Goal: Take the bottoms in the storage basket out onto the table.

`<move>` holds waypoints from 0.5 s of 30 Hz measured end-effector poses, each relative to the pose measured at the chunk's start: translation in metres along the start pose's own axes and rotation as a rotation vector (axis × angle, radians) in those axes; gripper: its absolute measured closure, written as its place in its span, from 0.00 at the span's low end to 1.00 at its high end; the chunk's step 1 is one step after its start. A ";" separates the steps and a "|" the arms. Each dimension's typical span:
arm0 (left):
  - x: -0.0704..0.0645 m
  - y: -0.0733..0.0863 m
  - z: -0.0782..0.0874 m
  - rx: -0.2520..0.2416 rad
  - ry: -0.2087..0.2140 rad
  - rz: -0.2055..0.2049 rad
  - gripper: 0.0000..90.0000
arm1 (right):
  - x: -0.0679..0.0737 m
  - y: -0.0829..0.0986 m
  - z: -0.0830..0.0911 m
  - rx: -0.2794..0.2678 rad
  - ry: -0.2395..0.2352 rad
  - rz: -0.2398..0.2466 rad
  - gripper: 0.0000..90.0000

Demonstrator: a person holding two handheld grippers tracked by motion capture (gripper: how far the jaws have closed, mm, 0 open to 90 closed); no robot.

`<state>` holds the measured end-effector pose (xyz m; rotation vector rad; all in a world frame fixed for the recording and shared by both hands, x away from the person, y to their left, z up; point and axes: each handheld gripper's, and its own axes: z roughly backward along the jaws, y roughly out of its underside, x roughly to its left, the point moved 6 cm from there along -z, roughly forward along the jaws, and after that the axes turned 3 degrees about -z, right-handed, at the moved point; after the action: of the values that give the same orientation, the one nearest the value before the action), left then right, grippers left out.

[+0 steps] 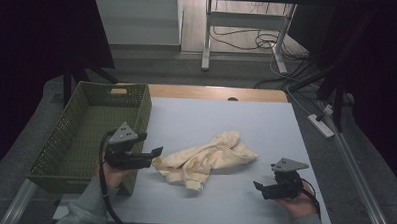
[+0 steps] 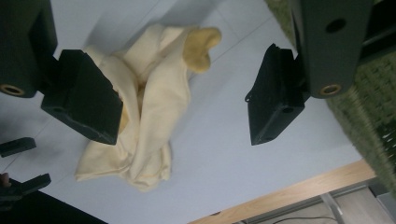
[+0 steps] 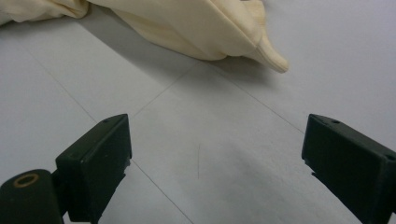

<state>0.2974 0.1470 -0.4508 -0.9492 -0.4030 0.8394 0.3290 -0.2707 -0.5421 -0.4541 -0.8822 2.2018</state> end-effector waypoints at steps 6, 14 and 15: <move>0.007 0.017 0.010 0.012 -0.031 0.018 0.29 | 0.000 0.000 0.000 -0.004 -0.001 -0.001 0.10; 0.013 0.035 0.022 0.023 -0.060 0.044 0.28 | -0.001 -0.002 0.002 -0.019 -0.009 -0.012 0.10; 0.013 0.035 0.023 0.022 -0.062 0.046 0.28 | -0.001 -0.002 0.002 -0.020 -0.009 -0.013 0.10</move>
<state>0.2753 0.1810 -0.4684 -0.9170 -0.4262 0.9158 0.3293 -0.2716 -0.5389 -0.4470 -0.9108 2.1861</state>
